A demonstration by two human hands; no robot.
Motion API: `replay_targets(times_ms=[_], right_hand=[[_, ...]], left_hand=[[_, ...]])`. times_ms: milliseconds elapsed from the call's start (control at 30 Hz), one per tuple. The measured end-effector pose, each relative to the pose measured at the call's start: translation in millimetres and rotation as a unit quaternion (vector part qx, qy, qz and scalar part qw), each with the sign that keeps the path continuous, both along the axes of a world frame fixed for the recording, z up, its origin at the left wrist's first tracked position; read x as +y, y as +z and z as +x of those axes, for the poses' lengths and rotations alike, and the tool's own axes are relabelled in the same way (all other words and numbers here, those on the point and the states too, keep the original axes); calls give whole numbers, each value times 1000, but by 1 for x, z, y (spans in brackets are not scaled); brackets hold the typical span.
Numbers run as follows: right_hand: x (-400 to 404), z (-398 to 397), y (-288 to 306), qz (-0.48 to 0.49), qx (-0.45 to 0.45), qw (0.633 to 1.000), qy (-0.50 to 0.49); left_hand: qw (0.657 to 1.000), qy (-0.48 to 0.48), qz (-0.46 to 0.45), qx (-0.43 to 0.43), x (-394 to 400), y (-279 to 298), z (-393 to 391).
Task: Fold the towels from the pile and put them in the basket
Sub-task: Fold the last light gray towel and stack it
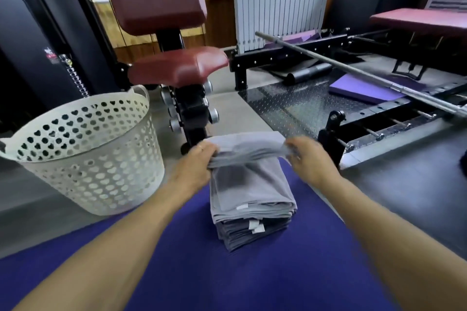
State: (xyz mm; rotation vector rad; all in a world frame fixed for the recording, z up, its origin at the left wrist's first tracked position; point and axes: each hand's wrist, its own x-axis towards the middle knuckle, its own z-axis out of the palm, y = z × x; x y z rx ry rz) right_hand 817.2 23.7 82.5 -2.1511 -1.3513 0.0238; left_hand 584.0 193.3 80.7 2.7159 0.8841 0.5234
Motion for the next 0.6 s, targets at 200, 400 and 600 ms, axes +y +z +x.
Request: replay_targets(times_ms=[200, 400, 600], right_hand=[[-23, -18, -97, -205, 160, 965, 18], [-7, -35, -107, -191, 23, 978, 83], [-19, -52, -129, -247, -51, 958, 138]], left_hand=[[986, -31, -31, 162, -28, -91, -21], [986, -28, 37, 158, -22, -91, -9], [963, -53, 33, 261, -40, -120, -34]])
